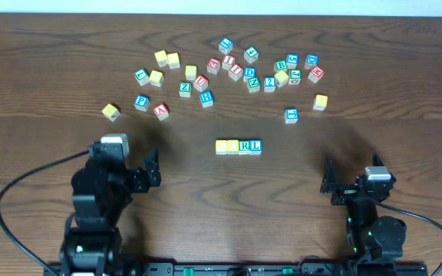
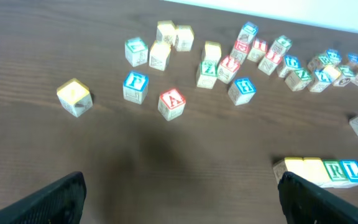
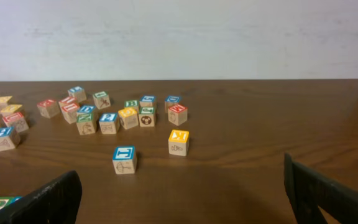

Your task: Spell out CORL

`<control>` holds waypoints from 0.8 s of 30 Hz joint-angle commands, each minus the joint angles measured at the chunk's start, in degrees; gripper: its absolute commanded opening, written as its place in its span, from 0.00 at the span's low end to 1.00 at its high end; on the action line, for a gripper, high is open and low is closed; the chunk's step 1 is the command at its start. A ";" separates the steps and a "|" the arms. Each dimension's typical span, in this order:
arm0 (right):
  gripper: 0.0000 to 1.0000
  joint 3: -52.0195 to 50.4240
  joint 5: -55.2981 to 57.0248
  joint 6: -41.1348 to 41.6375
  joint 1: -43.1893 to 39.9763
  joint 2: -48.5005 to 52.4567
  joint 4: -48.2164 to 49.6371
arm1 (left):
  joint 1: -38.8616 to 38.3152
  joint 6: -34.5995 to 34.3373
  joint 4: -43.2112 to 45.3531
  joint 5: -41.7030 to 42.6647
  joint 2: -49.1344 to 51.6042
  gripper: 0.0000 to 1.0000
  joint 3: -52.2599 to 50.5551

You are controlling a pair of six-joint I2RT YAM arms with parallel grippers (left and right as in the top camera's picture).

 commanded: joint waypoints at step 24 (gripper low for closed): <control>0.99 -0.09 0.26 -0.81 -0.33 -0.39 -0.24 | 1.68 -8.35 14.03 -14.84 -30.73 0.98 -21.00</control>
